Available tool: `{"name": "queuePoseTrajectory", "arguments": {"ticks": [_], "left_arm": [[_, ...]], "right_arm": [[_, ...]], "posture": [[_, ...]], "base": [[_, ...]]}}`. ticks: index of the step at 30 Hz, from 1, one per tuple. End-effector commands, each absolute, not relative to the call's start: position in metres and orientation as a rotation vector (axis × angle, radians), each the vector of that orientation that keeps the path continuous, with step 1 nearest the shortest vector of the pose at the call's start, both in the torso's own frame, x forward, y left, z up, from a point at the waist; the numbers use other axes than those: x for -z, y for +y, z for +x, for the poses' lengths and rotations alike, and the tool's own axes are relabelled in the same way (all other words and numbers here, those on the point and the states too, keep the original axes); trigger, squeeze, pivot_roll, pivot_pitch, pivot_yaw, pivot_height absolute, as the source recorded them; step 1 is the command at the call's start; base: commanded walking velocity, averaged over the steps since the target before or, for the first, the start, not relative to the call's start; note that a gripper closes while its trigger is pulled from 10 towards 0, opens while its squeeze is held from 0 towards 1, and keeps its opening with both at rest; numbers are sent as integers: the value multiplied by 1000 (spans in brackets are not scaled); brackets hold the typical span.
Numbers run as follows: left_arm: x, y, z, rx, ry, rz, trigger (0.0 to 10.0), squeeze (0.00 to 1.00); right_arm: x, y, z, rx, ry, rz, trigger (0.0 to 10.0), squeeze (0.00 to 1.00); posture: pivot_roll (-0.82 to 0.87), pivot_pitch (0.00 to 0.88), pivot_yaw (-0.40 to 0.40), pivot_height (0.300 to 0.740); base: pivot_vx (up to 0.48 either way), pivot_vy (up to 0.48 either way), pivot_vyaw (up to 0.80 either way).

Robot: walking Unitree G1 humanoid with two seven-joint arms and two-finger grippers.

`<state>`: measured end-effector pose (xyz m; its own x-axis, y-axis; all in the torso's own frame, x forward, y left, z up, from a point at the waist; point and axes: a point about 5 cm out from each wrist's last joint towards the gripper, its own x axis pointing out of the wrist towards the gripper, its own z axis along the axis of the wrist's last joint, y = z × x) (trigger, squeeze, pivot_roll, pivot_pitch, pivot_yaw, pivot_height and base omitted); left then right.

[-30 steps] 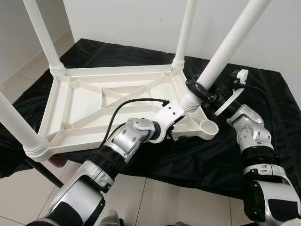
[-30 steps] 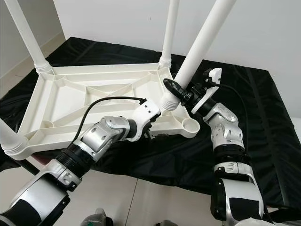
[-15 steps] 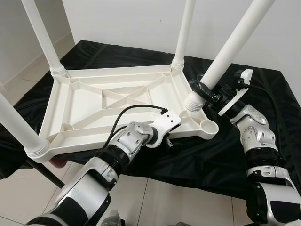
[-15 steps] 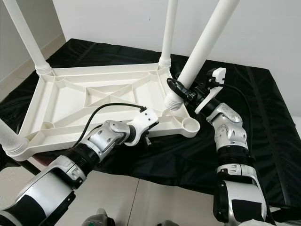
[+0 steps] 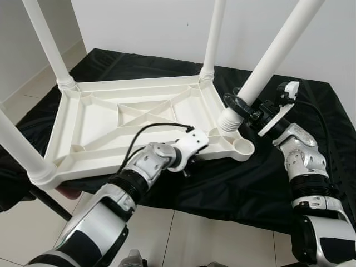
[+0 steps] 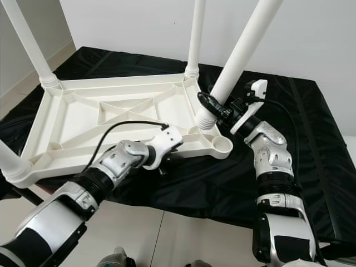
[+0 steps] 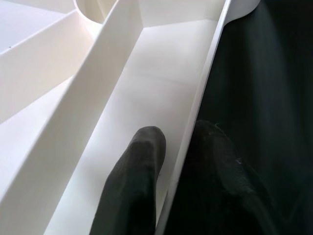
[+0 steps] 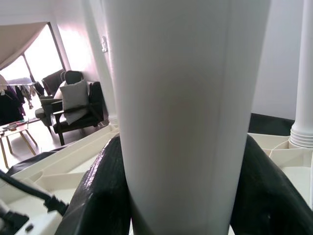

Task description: Building children table

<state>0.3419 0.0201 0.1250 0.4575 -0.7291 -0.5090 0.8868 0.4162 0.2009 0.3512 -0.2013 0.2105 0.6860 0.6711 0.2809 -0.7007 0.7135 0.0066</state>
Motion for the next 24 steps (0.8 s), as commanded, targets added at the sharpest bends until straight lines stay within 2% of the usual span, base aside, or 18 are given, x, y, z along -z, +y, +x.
{"name": "queuePoseTrajectory", "arguments": {"ticks": [1, 5, 8, 15, 20, 21, 22, 23, 24], "left_arm": [[-122, 30, 344, 1039, 383, 526, 0, 0], [-123, 39, 344, 1058, 374, 540, 0, 0], [-132, 57, 347, 1065, 351, 549, 0, 0], [-141, 69, 351, 1070, 336, 567, 0, 0], [-138, 87, 357, 1012, 359, 578, 0, 0], [-137, 90, 359, 989, 364, 582, 3961, 0], [-137, 90, 359, 989, 364, 582, 3961, 0], [-136, 93, 360, 975, 366, 592, 2627, 0], [-135, 95, 360, 971, 368, 599, 2627, 0]], "right_arm": [[-213, -201, 352, -774, -269, 99, 10000, 0], [-213, -202, 352, -773, -267, 96, 10000, 0], [-214, -204, 352, -768, -266, 92, 10000, 0], [-215, -204, 353, -766, -270, 87, 10000, 0], [-212, -203, 348, -812, -252, 80, 10000, 0], [-210, -202, 345, -838, -246, 79, 10000, 0], [-210, -202, 345, -838, -246, 79, 10000, 0], [-209, -200, 342, -863, -241, 82, 10000, 0], [-208, -199, 340, -878, -238, 84, 10000, 0]], "posture": [[-54, 0, 25, 740], [-54, 0, 24, 740], [-47, 0, 25, 740], [-46, 0, 25, 740], [-45, 0, 23, 740], [-44, 0, 22, 740], [-44, 0, 22, 740], [-41, 0, 18, 740], [-42, 0, 16, 740]], "base": [[0, 0, 0], [0, 0, 0], [0, 0, 0], [0, 0, 0], [0, 0, 0], [0, 0, 0], [0, 0, 0], [0, 0, 0], [0, 0, 0]]}}
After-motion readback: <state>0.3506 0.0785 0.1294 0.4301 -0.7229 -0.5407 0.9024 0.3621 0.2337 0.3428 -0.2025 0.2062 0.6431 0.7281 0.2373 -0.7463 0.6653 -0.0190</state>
